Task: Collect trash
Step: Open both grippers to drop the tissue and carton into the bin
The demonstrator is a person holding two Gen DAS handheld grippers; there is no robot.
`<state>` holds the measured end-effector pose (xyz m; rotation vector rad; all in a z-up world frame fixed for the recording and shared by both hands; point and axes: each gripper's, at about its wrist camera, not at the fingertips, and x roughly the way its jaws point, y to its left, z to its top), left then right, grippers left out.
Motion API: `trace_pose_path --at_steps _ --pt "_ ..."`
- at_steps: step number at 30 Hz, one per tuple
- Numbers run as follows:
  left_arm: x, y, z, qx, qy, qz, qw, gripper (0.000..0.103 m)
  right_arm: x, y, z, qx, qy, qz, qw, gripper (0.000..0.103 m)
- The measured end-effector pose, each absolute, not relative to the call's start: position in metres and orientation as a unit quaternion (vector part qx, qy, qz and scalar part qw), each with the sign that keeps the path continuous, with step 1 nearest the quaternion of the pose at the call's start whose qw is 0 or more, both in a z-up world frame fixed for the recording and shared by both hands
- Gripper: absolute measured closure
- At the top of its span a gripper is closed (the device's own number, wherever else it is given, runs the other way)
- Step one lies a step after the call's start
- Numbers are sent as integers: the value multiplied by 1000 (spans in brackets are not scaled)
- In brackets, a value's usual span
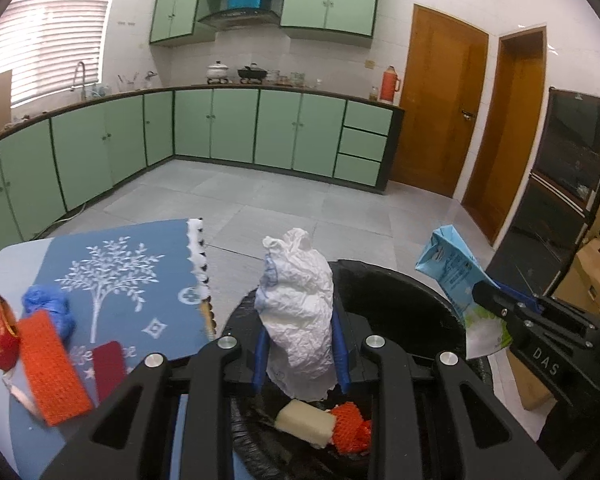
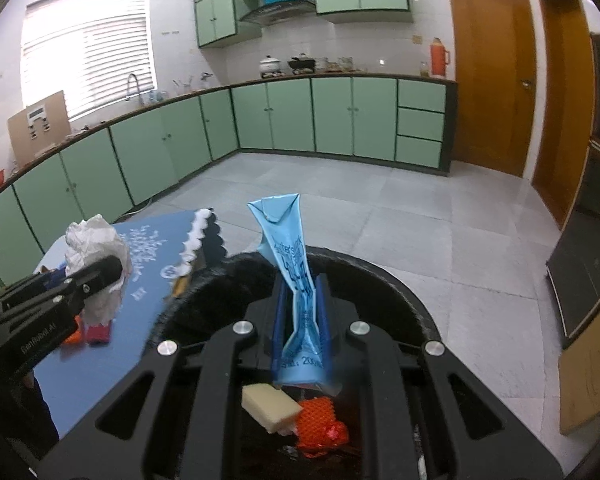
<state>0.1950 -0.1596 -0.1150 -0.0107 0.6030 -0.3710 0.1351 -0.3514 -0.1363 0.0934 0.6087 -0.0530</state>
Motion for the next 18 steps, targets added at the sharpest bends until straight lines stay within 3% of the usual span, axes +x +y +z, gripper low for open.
trace_pose_path --at_steps 7,9,11,13,14,17,18 --pt "205 -183 -132 2 314 -203 927 75 140 -366 -158 55 317 -44 946 89" --pt "207 -188 -138 -1 320 -216 923 65 142 -371 -162 59 318 -47 945 89" --pt "207 -191 -140 2 321 -221 921 44 145 -374 -167 59 326 -53 942 88" --pt "206 -190 -140 4 318 -225 921 38 146 -374 -170 58 330 -64 940 72" --pt "204 -187 -139 5 315 -224 922 36 145 -377 -172 60 329 -70 940 59" --pt "203 -174 -135 -2 311 -215 926 32 142 -380 -174 59 326 -85 940 40" --pt "201 -166 -132 -6 307 -205 929 31 140 -379 -174 58 323 -90 940 29"
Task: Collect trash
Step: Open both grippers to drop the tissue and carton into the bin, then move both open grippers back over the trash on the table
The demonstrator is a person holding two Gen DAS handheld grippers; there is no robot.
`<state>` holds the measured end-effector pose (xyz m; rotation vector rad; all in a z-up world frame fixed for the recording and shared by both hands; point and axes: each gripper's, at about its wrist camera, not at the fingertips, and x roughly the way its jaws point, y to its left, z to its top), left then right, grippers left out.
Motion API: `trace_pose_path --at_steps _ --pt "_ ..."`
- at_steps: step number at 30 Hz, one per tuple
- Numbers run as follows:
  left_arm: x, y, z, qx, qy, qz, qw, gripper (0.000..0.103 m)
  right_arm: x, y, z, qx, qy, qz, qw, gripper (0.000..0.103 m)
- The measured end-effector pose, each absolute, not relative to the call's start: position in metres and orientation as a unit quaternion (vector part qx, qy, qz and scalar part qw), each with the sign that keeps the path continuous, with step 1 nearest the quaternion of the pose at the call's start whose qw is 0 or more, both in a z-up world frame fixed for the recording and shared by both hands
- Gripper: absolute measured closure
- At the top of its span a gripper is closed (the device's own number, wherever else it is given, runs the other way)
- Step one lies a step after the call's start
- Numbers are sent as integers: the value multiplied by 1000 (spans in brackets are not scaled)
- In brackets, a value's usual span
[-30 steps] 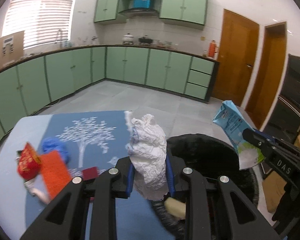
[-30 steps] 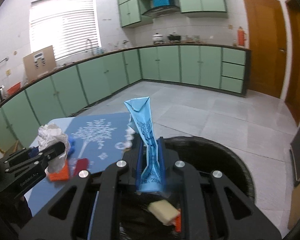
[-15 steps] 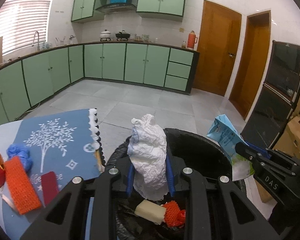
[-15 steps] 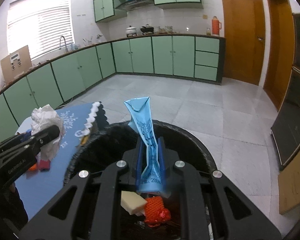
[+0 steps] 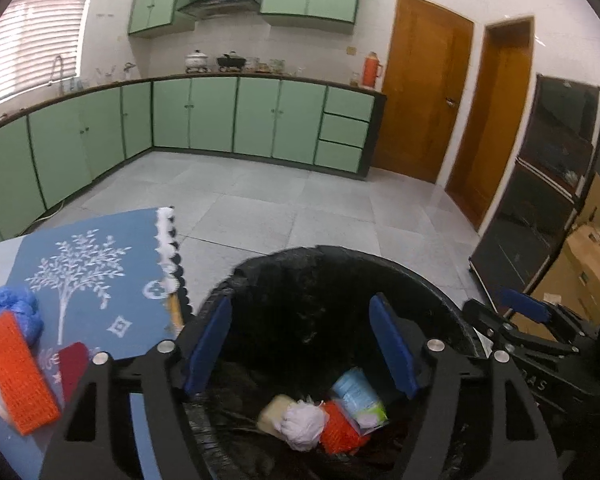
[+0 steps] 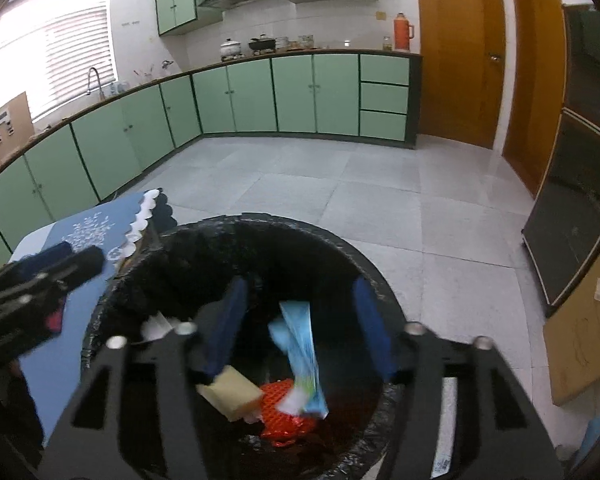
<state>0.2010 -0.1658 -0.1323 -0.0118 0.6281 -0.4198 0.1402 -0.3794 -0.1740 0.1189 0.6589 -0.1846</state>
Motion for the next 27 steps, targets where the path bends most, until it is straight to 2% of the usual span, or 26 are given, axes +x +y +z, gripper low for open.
trace_pose_path --at_steps 1,3,7,20,27 --pt "200 -161 -131 -6 304 -198 932 28 138 -378 -174 57 318 -97 941 19" --pt "197 -144 -125 -8 297 -180 938 25 135 -370 -171 55 306 -105 945 13" --pt "188 -103 -119 -12 289 -133 948 24 137 -349 -164 54 299 -86 949 8" --pt "158 58 -136 -23 292 53 955 24 165 -213 -152 31 291 57 954 6" --pt "154 100 -158 -30 307 93 947 24 180 -153 -160 21 291 94 952 6"
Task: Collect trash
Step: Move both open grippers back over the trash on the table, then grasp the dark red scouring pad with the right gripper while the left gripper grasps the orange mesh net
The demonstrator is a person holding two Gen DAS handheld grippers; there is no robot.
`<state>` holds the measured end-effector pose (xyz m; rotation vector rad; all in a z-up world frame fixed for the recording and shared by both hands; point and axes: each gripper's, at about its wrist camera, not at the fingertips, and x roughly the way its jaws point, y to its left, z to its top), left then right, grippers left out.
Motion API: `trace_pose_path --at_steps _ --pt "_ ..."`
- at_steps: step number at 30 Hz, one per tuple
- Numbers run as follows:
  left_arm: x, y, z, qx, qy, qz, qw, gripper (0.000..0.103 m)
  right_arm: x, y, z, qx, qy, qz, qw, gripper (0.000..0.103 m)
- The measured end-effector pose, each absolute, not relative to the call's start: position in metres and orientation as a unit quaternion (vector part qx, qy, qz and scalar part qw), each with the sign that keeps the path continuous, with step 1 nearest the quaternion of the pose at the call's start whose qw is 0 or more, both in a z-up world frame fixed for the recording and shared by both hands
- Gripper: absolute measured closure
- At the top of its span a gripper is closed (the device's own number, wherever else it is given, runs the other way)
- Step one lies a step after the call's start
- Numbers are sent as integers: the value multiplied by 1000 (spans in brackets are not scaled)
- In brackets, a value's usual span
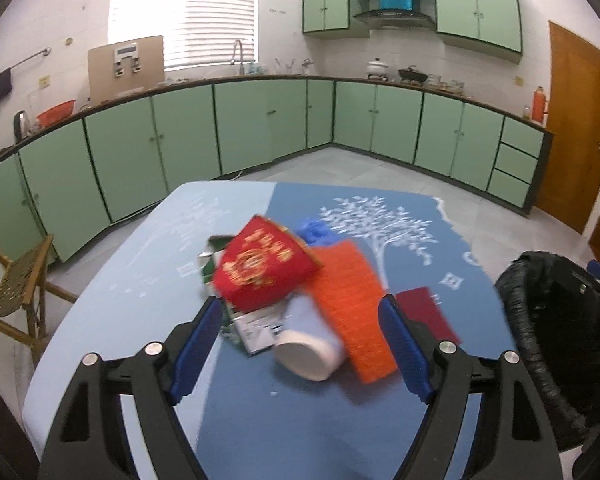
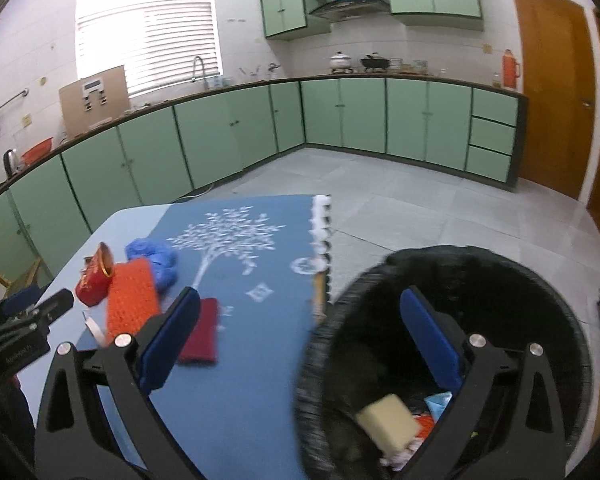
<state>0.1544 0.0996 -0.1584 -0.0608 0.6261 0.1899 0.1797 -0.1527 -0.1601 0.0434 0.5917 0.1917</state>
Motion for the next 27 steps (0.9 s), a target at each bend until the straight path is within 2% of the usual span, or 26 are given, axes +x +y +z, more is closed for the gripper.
trace_pose_path --at_steps 3,7,19,27 --pt "154 109 -167 -35 315 99 943 24 190 -130 -169 13 298 104 949 6" --pt "152 119 -178 -41 323 102 940 26 203 -105 -188 -1 321 121 939 22" --pt "154 141 -196 -56 335 113 934 27 227 -59 -229 -28 370 138 918 33" --pt "156 147 -198 -67 338 111 932 27 235 -50 -242 -38 393 145 907 35"
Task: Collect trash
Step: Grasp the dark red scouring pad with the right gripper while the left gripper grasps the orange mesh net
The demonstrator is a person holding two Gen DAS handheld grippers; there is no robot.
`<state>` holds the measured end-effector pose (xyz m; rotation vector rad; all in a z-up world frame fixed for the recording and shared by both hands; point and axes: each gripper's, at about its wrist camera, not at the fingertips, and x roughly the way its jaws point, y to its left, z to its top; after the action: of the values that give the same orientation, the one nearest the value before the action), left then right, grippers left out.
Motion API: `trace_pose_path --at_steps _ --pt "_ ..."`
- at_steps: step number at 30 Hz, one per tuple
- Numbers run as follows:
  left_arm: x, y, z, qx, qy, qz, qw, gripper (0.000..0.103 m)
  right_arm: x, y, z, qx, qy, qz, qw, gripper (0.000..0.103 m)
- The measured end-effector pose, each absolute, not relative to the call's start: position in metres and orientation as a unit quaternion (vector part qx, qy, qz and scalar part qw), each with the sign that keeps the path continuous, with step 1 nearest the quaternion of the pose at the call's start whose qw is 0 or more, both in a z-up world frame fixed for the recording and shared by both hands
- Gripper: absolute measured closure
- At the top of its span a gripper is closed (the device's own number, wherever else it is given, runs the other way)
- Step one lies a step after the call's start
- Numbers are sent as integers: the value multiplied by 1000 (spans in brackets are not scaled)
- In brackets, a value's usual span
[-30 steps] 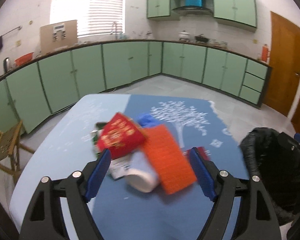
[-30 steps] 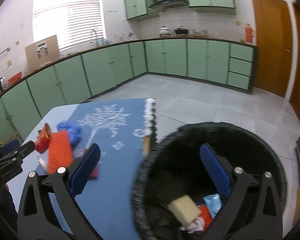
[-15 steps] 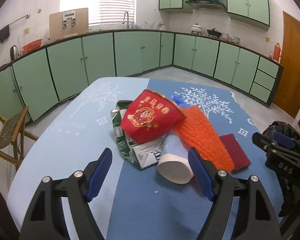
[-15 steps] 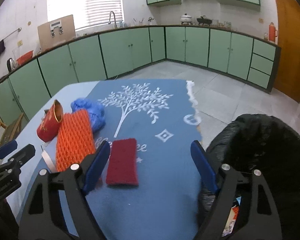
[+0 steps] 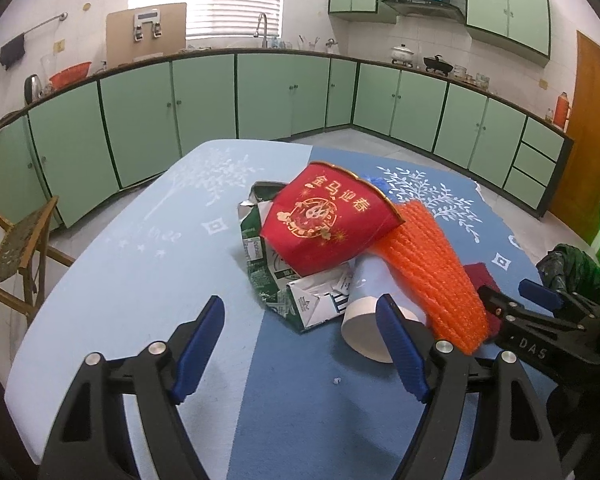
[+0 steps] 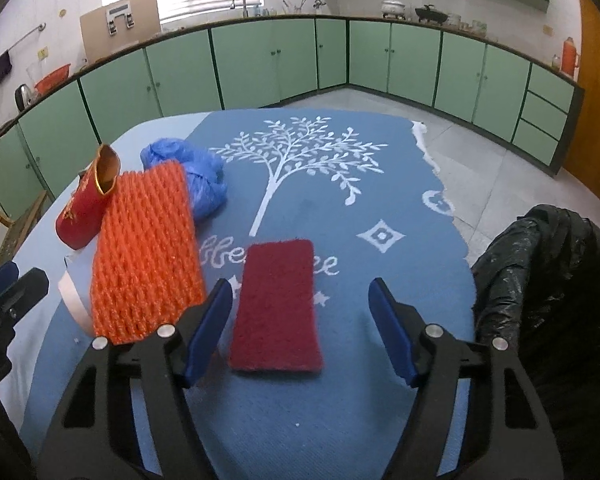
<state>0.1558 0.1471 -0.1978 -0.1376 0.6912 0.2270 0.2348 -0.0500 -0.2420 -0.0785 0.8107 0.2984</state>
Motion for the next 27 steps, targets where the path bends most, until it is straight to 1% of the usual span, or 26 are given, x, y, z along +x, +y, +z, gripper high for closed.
trace_pose_path --at_steps 2,8,10,11,13,24,27 --pt "156 148 -198 -68 337 111 932 27 236 -47 -244 -43 398 146 905 35" --pt "157 152 -200 -73 340 113 931 27 240 -39 -252 -54 418 156 893 41" --pt "157 152 -201 -73 341 113 930 27 241 -36 -254 -61 425 159 889 49" --pt "158 151 -201 -73 341 112 930 27 242 -36 -254 -61 425 161 889 51" --pt "158 151 -201 -71 341 110 931 27 242 -38 -254 -55 426 164 888 61" --pt "164 131 -194 -73 340 87 934 27 238 -63 -236 -28 407 155 900 62" --pt "168 119 -192 -71 338 71 936 33 238 -77 -230 -20 403 145 903 62"
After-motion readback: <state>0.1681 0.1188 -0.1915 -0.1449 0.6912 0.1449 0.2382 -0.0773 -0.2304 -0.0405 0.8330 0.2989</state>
